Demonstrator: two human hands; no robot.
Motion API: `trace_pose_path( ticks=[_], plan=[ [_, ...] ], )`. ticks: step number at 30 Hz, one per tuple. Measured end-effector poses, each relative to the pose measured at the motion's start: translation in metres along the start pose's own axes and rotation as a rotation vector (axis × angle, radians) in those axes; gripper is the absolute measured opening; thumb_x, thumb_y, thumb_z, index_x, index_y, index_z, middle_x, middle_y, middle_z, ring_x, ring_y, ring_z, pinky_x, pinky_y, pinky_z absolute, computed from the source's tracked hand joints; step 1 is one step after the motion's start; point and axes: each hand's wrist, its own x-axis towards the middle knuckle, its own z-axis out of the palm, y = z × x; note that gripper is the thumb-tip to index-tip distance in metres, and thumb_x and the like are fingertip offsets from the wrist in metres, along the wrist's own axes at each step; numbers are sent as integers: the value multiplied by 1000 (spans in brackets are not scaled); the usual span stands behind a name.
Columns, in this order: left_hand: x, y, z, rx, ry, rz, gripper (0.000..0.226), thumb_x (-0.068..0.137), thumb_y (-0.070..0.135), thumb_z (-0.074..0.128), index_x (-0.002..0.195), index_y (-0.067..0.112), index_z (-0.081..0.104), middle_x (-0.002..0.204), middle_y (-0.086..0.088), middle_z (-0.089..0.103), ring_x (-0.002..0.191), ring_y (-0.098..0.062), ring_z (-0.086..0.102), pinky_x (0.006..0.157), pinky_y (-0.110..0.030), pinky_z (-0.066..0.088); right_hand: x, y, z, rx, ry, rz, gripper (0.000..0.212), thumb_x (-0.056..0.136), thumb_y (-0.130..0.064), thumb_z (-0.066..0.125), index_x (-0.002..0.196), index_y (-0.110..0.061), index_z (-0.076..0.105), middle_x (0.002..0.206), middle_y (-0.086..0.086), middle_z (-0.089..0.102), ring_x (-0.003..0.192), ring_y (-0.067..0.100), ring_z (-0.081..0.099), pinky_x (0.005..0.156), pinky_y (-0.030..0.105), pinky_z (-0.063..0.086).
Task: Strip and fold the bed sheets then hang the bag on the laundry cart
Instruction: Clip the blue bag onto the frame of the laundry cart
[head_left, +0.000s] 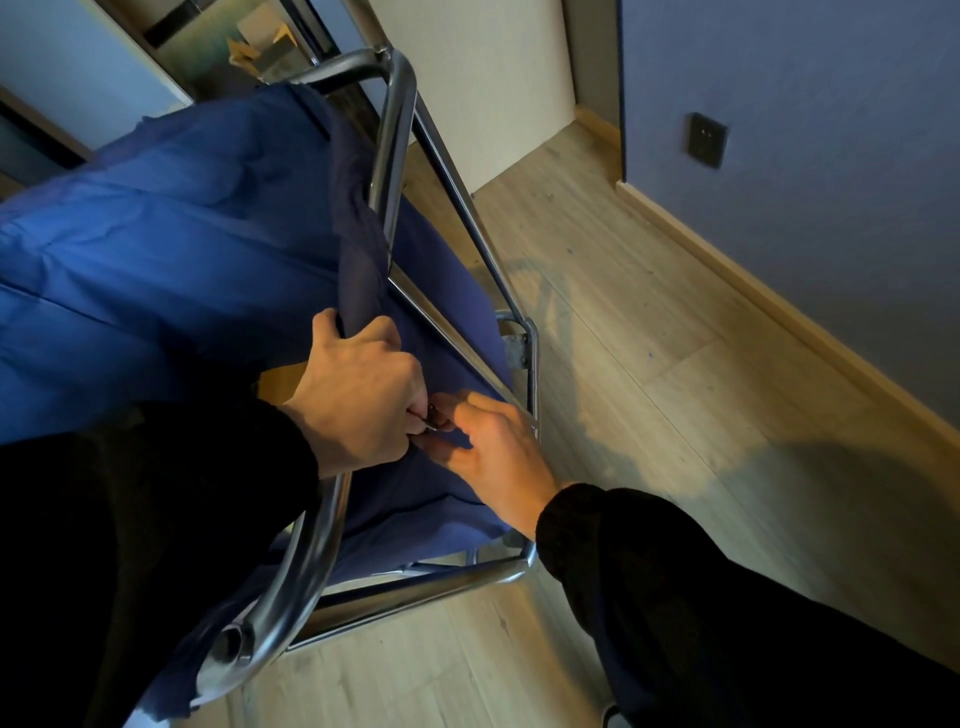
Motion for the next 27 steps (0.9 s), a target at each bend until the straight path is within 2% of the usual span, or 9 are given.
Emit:
trace_pose_path(
  ticks=[6,14,19,24,27],
  plan=[
    [0,0,2,-23,25,2,14,82,34,63,92,36,72,91,15,61,112,-11,37,98,-51,20,3,0,0,-21,-13,-30,25,88,-28,65,103,-7,66,89,5,63,79,23,62,69,42,52],
    [-2,-1,1,-95,66,20,12,83,30,64,89,35,73,87,16,60,111,-12,40,100,-51,19,6,0,-4,-31,-44,-65,22,88,-26,64,101,-8,65,89,5,62,79,21,61,72,40,52],
    [-3,-3,3,-153,115,32,10,80,24,70,81,32,75,76,16,55,105,-14,44,98,-52,20,10,-1,-8,-3,-87,-43,33,89,-40,53,99,-10,63,87,3,59,80,20,59,71,41,50],
    [-3,-6,6,-198,128,17,11,80,19,69,74,27,73,65,15,42,101,-16,46,97,-51,22,15,-3,-10,-34,-85,-60,18,90,-27,64,98,-10,63,84,2,56,76,19,56,70,40,49],
    [-3,-6,5,-237,144,15,11,81,19,68,75,28,73,66,13,45,100,-17,48,100,-54,21,18,-5,-12,-62,-85,-88,17,90,-25,64,98,-10,63,83,2,57,74,19,56,69,39,49]
  ],
)
